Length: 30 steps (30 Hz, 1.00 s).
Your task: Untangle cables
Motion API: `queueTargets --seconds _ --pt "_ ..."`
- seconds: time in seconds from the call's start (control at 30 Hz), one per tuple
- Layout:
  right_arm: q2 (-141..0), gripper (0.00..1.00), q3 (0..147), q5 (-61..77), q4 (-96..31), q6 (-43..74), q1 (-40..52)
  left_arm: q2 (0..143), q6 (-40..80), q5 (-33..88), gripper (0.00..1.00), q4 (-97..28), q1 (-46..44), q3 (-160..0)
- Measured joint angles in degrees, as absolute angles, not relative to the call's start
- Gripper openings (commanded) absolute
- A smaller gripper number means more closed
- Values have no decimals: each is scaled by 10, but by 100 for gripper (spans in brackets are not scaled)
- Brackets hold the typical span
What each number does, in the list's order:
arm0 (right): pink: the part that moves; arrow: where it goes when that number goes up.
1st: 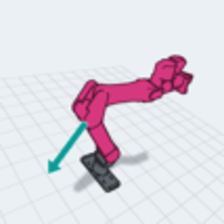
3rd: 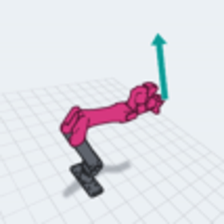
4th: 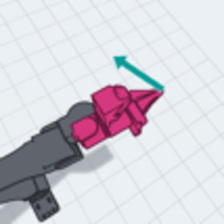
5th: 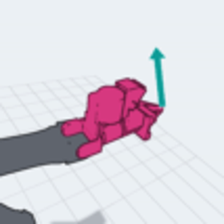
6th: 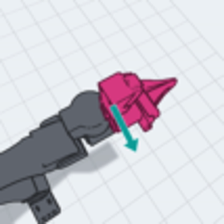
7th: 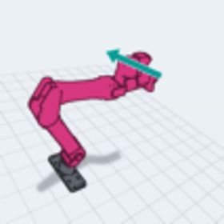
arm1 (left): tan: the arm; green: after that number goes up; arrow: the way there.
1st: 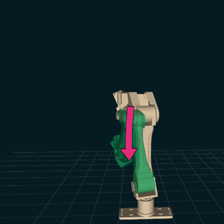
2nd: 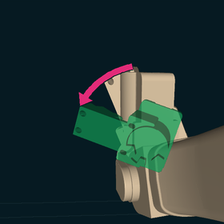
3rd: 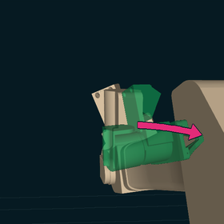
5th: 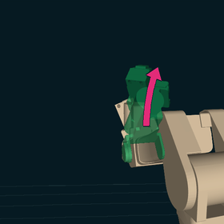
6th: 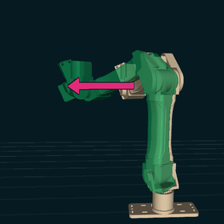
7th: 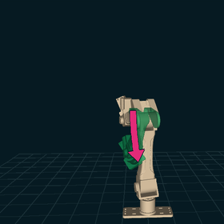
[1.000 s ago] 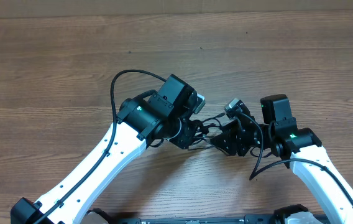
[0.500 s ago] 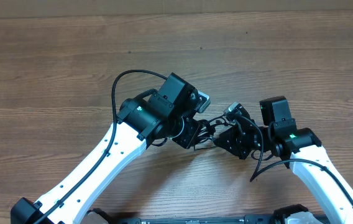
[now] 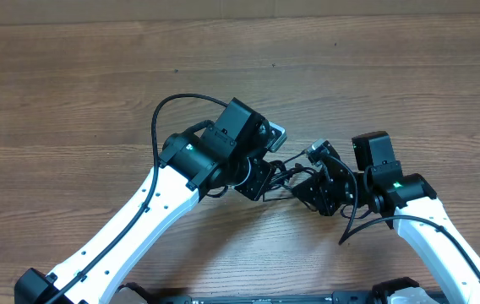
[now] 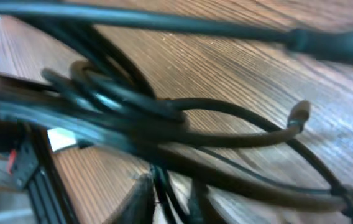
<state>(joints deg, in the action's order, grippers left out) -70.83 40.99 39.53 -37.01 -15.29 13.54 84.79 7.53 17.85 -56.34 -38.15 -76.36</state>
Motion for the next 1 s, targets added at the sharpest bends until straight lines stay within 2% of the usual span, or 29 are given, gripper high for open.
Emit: queueTargets --seconds 0.27,0.37,0.5,0.63,0.8,1.0 --pt "-708 33 410 390 -369 -150 135 848 96 194 4 -552 -382 -764" --pt "-708 26 410 388 -370 -150 135 848 103 220 4 -535 -382 -764" --pt "-708 11 410 388 -370 -149 135 848 106 254 4 -513 -382 -764" --pt "-708 4 410 392 -370 -150 135 848 106 264 4 -509 -382 -764" --pt "-708 4 410 396 -371 -150 135 848 106 253 4 -515 -382 -764" --pt "-708 4 410 397 -371 -145 136 848 131 171 4 -560 -382 -764"
